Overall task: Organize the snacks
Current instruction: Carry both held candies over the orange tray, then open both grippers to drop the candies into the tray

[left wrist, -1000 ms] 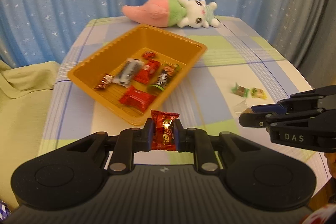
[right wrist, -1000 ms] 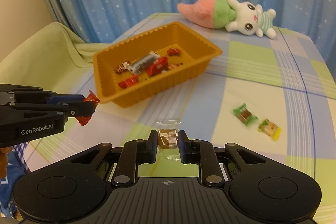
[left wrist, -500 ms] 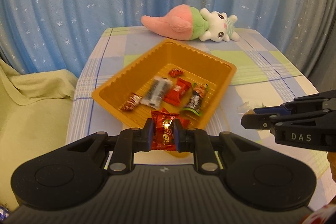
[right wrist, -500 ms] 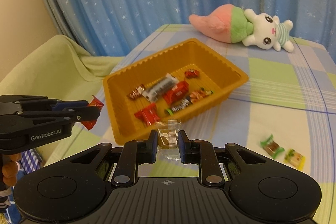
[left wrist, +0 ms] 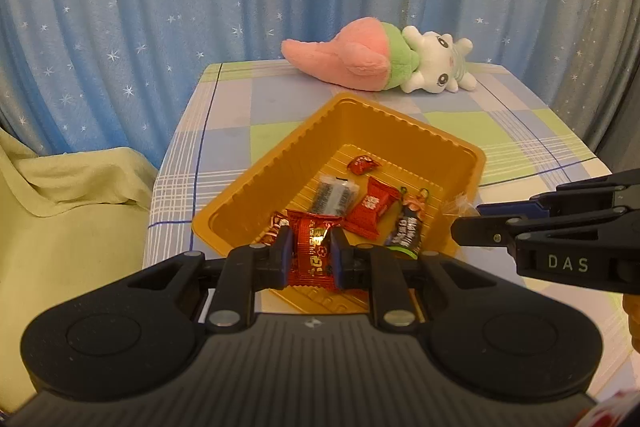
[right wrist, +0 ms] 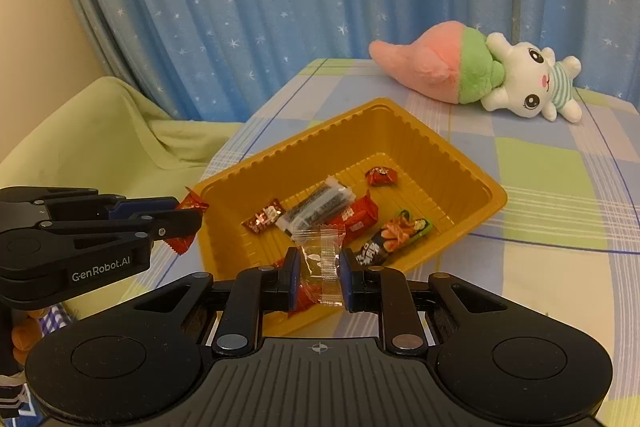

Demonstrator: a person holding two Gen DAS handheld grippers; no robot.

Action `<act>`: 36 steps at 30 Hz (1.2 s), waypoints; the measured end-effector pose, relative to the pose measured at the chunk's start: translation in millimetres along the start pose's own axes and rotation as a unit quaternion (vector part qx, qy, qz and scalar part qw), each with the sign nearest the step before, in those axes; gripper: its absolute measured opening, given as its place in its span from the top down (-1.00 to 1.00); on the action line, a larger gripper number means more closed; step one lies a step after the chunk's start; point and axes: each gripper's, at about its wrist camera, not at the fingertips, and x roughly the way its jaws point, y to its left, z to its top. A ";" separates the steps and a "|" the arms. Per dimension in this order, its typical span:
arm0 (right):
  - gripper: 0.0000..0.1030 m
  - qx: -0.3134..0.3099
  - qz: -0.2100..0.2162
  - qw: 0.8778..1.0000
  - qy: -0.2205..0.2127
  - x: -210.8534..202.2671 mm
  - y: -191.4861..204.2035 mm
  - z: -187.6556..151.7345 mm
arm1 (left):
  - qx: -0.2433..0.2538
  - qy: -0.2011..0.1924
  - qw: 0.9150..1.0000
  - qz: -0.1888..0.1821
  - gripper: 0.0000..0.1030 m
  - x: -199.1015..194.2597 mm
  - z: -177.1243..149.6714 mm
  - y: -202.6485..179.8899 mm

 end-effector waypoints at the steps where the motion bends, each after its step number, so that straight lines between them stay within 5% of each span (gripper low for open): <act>1: 0.59 0.001 -0.001 1.000 0.001 2.4 -0.3 1.8 | 0.000 0.001 1.000 -0.001 0.65 2.7 1.6 1.4; 30: 0.59 0.048 -0.020 0.998 0.021 44.3 -25.4 13.5 | -0.013 0.056 0.998 -0.008 0.64 83.1 8.2 16.1; 32: 0.59 0.050 -0.019 0.998 0.022 46.2 -26.5 14.0 | -0.015 0.060 0.998 -0.006 0.36 86.3 7.4 17.0; 36: 0.59 0.052 -0.017 0.998 0.023 48.7 -28.3 14.8 | -0.017 0.063 0.998 -0.009 0.32 86.7 4.7 19.6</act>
